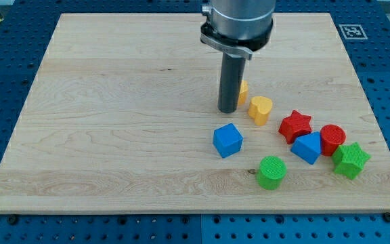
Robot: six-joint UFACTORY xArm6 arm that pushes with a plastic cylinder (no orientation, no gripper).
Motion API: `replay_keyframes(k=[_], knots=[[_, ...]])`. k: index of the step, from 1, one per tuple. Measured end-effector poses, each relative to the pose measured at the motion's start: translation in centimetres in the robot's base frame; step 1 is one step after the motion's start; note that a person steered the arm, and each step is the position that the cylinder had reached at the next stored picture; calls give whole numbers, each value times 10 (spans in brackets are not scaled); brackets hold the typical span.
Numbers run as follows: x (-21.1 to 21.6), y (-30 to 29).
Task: Place your arm at the top of the green circle
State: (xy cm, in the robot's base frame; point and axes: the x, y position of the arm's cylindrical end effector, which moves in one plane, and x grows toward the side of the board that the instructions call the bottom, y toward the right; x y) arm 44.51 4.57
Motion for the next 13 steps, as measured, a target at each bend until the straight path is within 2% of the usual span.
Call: replay_keyframes(k=[2,3,6,8,10,11,12,13], knots=[[23,-35],[23,-22],[22,71],[10,110],[10,110],[10,91],[23,69],[55,63]])
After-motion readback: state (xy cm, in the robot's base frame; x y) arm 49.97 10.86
